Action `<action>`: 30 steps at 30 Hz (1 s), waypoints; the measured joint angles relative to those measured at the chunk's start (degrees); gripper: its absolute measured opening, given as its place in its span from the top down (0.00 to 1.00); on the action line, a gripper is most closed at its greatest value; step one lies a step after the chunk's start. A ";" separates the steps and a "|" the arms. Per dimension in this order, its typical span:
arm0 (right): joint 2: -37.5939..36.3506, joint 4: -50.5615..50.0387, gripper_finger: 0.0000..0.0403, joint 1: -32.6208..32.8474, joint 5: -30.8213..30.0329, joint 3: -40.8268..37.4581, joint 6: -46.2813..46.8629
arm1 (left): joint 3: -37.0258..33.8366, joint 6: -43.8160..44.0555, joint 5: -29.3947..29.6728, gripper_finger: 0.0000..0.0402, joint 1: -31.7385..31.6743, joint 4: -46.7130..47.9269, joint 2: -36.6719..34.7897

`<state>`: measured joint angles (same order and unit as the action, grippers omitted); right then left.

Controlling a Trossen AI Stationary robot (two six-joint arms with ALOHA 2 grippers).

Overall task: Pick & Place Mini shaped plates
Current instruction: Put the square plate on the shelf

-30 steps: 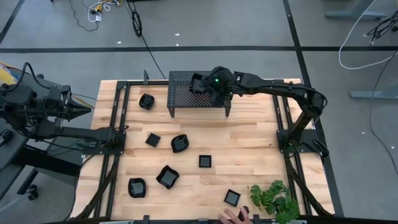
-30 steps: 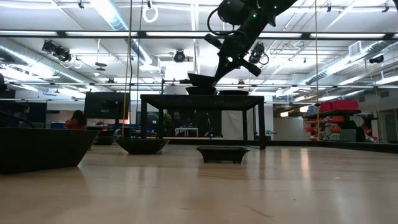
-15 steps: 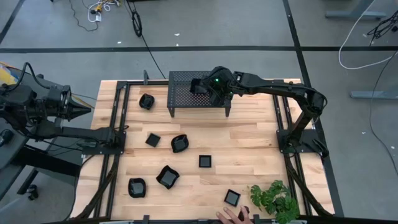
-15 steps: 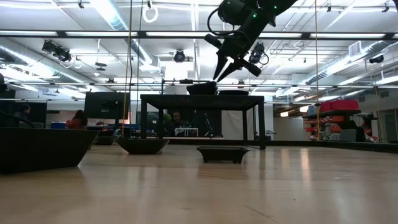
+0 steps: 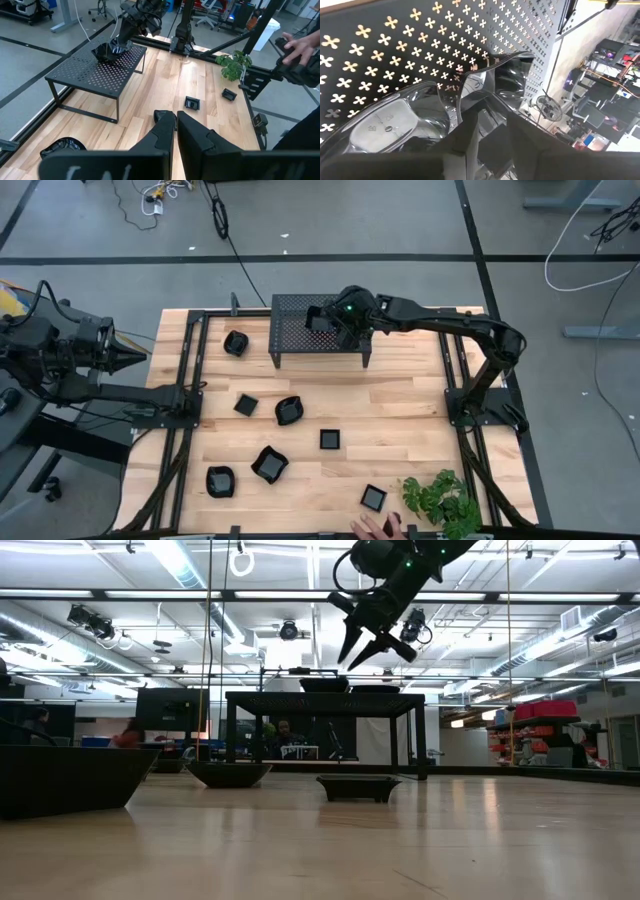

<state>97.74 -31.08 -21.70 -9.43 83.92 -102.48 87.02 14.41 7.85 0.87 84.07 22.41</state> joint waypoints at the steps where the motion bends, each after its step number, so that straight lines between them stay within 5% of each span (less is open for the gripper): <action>1: -0.09 0.19 0.74 0.13 -0.01 0.00 0.00 | 0.00 0.00 0.00 0.94 0.01 -0.01 0.00; 8: -2.11 1.70 0.74 2.53 -0.02 -0.04 3.96 | 0.00 0.00 0.01 0.94 -0.01 0.01 0.00; 30: -3.98 2.77 0.74 21.16 0.02 -0.04 54.46 | 0.00 0.00 -0.01 0.94 0.00 0.01 0.00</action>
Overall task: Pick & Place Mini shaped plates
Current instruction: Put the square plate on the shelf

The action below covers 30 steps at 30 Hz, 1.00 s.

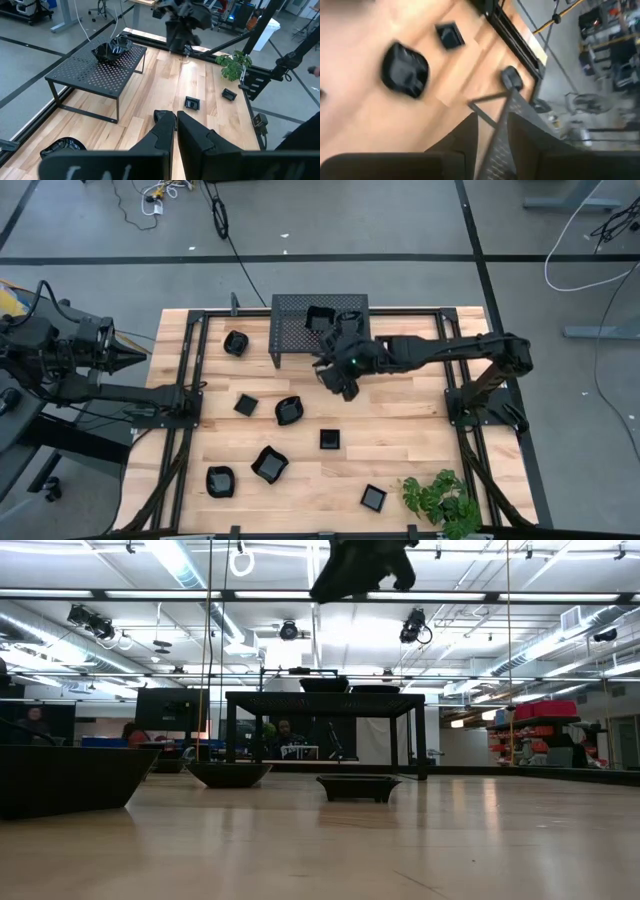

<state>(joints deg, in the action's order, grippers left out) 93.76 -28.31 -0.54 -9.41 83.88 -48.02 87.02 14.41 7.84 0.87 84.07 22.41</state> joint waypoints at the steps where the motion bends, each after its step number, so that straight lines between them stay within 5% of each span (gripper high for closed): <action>1: 0.00 0.04 0.74 0.51 0.00 -0.10 2.29 | 0.00 0.00 0.02 0.94 0.00 -0.02 0.00; 15: 0.07 0.02 0.74 6.48 0.00 -8.48 35.52 | 0.00 0.00 0.01 0.94 0.01 -0.02 0.00; 23: 0.11 -0.07 0.74 9.82 0.24 -13.18 45.85 | 0.02 0.00 0.00 0.94 0.00 -0.02 0.00; 30: 2.11 -0.10 0.74 10.14 7.54 -14.10 49.73 | 0.00 0.00 0.00 0.94 0.02 0.00 0.00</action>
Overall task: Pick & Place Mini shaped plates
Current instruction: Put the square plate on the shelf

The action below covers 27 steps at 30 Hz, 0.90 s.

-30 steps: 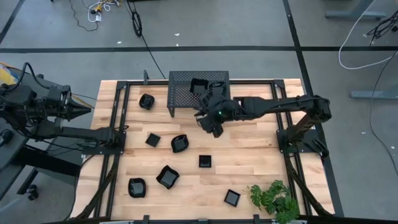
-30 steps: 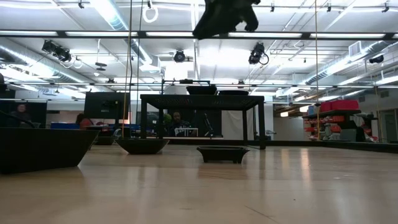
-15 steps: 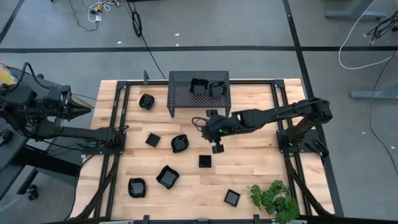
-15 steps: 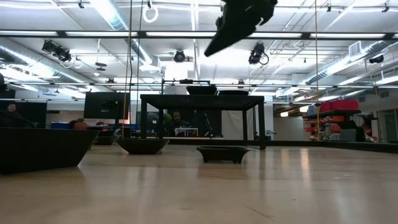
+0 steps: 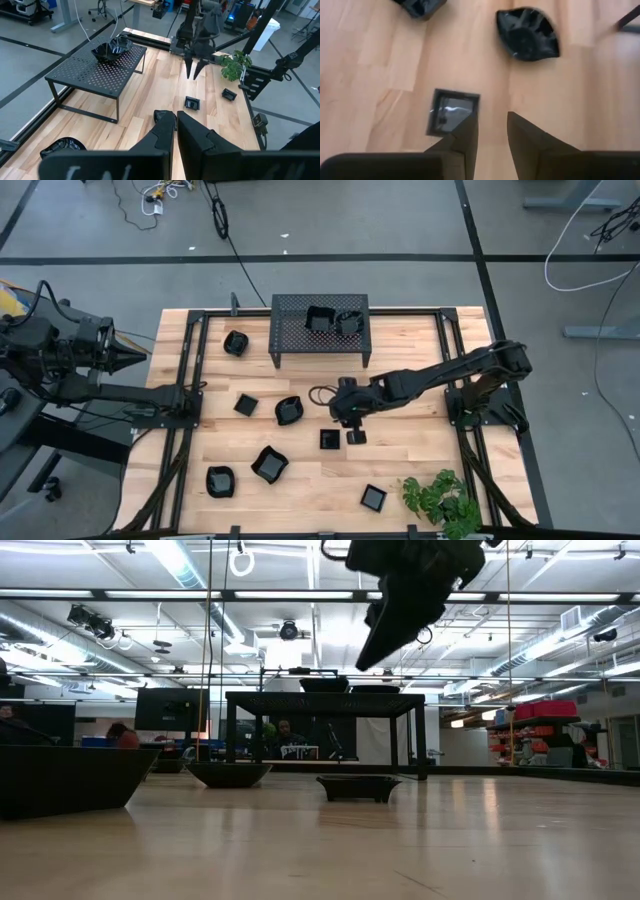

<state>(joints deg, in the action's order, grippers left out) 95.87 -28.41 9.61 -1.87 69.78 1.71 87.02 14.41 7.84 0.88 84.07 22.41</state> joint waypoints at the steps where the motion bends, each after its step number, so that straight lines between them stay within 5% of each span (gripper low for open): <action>1: 0.55 0.32 0.74 0.00 0.66 0.00 0.55 | 0.00 0.00 0.02 0.94 0.00 -0.02 0.00; 27: 9.67 -3.38 0.73 1.35 0.05 7.39 -3.68 | 0.02 0.00 0.00 0.94 -0.01 -0.01 -0.02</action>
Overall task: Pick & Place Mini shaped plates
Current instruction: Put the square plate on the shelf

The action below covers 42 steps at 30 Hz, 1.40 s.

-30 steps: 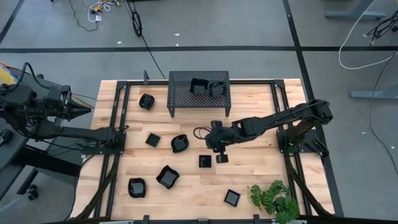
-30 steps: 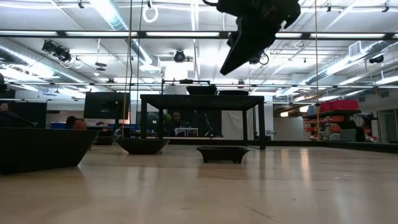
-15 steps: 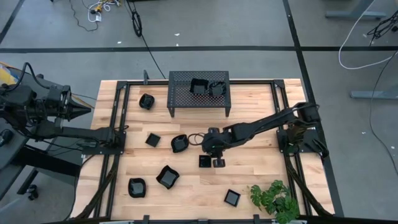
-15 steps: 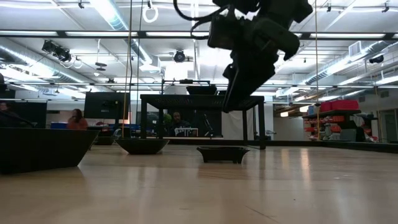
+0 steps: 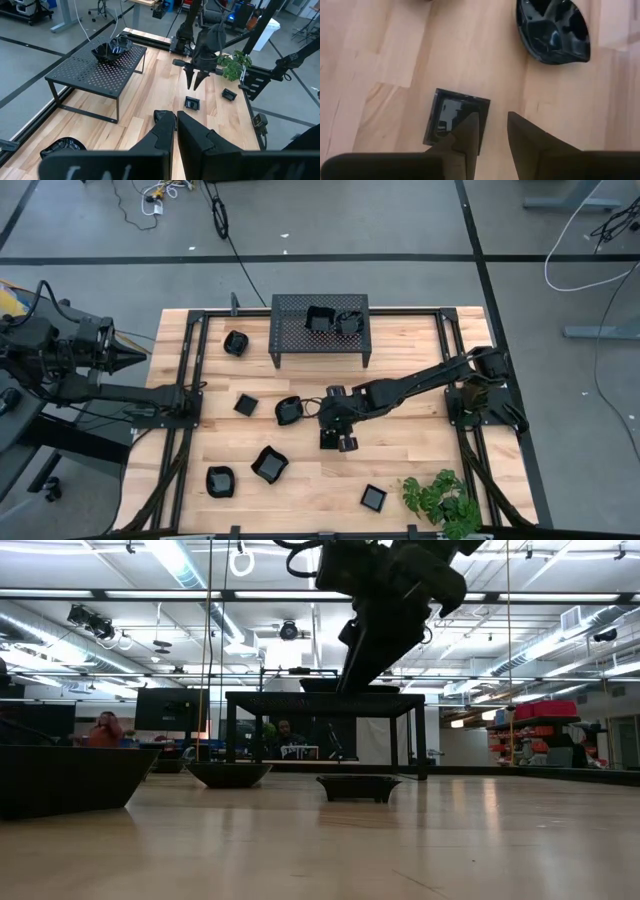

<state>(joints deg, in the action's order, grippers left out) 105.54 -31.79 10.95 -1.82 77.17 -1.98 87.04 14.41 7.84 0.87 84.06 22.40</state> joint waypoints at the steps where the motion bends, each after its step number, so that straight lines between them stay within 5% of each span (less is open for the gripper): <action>1: 0.02 -0.28 0.73 -0.16 0.76 0.00 0.00 | 0.01 0.00 0.02 0.94 -0.01 -0.01 0.00; 18: 8.99 -0.07 0.57 -1.87 2.31 0.00 0.49 | 0.01 0.00 0.00 0.94 -0.01 -0.01 -0.01; 28: 9.73 0.00 0.61 -1.91 2.83 0.00 2.93 | 0.01 0.00 0.00 0.94 0.00 0.00 -0.01; 42: 9.73 0.81 0.79 -2.92 4.89 -0.95 3.08 | 0.01 0.00 0.00 0.94 0.00 0.00 -0.01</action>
<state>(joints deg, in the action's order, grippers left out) 115.26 -30.98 8.03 3.07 76.22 1.10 87.05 14.41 7.84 0.87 84.06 22.39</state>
